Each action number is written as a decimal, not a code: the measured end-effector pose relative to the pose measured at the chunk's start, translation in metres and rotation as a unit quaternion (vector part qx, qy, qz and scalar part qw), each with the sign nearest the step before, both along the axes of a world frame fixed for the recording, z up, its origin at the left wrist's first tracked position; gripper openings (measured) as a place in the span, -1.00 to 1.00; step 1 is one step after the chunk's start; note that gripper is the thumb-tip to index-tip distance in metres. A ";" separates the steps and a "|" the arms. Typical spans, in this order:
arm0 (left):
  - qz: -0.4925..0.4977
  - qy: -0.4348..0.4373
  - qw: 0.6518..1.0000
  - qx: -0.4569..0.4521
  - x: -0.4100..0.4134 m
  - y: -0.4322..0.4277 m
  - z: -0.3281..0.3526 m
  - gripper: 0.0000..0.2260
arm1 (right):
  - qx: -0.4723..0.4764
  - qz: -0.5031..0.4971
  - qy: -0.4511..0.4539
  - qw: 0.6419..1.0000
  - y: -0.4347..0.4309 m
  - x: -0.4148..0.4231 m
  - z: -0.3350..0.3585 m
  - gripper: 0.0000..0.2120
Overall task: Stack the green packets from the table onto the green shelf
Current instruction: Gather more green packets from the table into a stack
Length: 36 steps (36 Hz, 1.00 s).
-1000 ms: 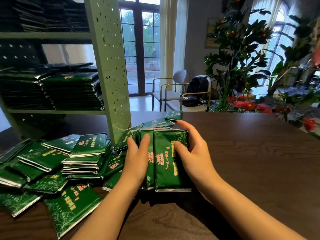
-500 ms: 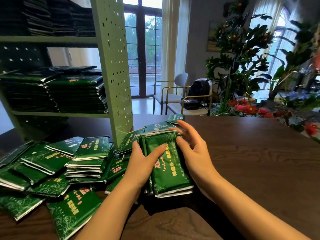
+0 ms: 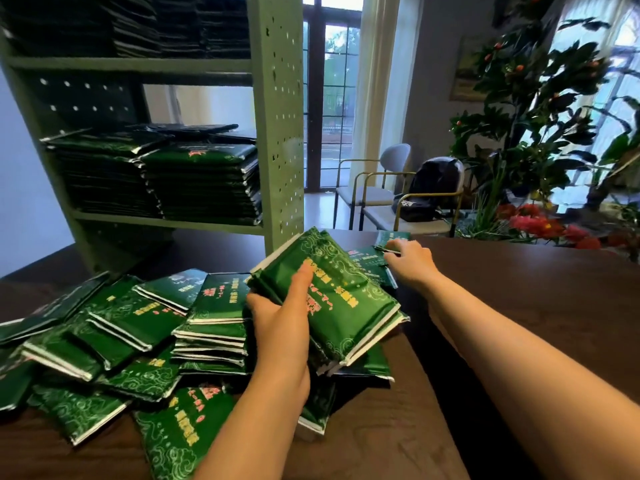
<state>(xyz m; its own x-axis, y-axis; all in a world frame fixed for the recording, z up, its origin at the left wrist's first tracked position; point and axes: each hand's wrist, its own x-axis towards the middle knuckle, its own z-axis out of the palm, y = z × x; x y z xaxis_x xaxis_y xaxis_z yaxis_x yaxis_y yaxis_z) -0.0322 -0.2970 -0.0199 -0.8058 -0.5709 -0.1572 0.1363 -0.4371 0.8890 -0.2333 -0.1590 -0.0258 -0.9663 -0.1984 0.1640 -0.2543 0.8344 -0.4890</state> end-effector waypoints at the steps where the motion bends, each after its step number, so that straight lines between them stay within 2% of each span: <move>1: 0.000 -0.002 1.000 0.001 -0.001 0.000 -0.001 -0.27 | 0.025 -0.002 -0.003 1.000 -0.004 -0.005 0.001 -0.62; 3: -0.002 -0.007 1.000 0.011 -0.002 0.001 -0.001 -0.19 | 0.066 -0.001 -0.002 0.998 -0.012 -0.016 0.004 -0.59; 7: 0.017 -0.010 1.000 -0.023 -0.006 0.009 -0.002 -0.22 | 0.101 0.027 -0.010 0.994 -0.021 -0.040 0.003 -0.53; 10: 0.034 -0.012 0.999 -0.041 -0.007 0.012 -0.003 -0.11 | 0.118 0.031 -0.020 0.992 -0.026 -0.053 -0.004 -0.50; 16: 0.030 -0.047 0.998 -0.031 -0.007 0.011 -0.005 -0.16 | 0.157 0.022 -0.041 0.986 -0.038 -0.071 -0.012 -0.49; 20: 0.026 -0.057 0.998 -0.020 -0.006 0.014 -0.003 -0.09 | 0.179 0.028 -0.074 0.981 -0.040 -0.074 -0.013 -0.50; 23: 0.028 -0.054 0.998 -0.014 -0.006 0.016 -0.003 -0.09 | 0.199 0.045 -0.089 0.975 -0.042 -0.066 -0.018 -0.53; 30: 0.025 -0.051 0.998 0.004 -0.004 0.015 -0.001 -0.11 | 0.240 0.014 -0.098 0.966 -0.035 -0.037 -0.007 -0.54; 36: 0.031 -0.042 0.999 0.010 -0.002 0.011 0.003 -0.20 | 0.292 0.012 -0.084 0.953 -0.022 0.005 0.008 -0.52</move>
<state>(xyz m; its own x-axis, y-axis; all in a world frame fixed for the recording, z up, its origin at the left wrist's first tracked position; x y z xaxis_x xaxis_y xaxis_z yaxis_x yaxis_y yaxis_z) -0.0341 -0.2857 -0.0171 -0.7527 -0.6154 -0.2341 0.0891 -0.4475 0.8899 -0.2278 -0.1806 -0.0177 -0.9630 -0.2317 -0.1376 -0.2367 0.9714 0.0208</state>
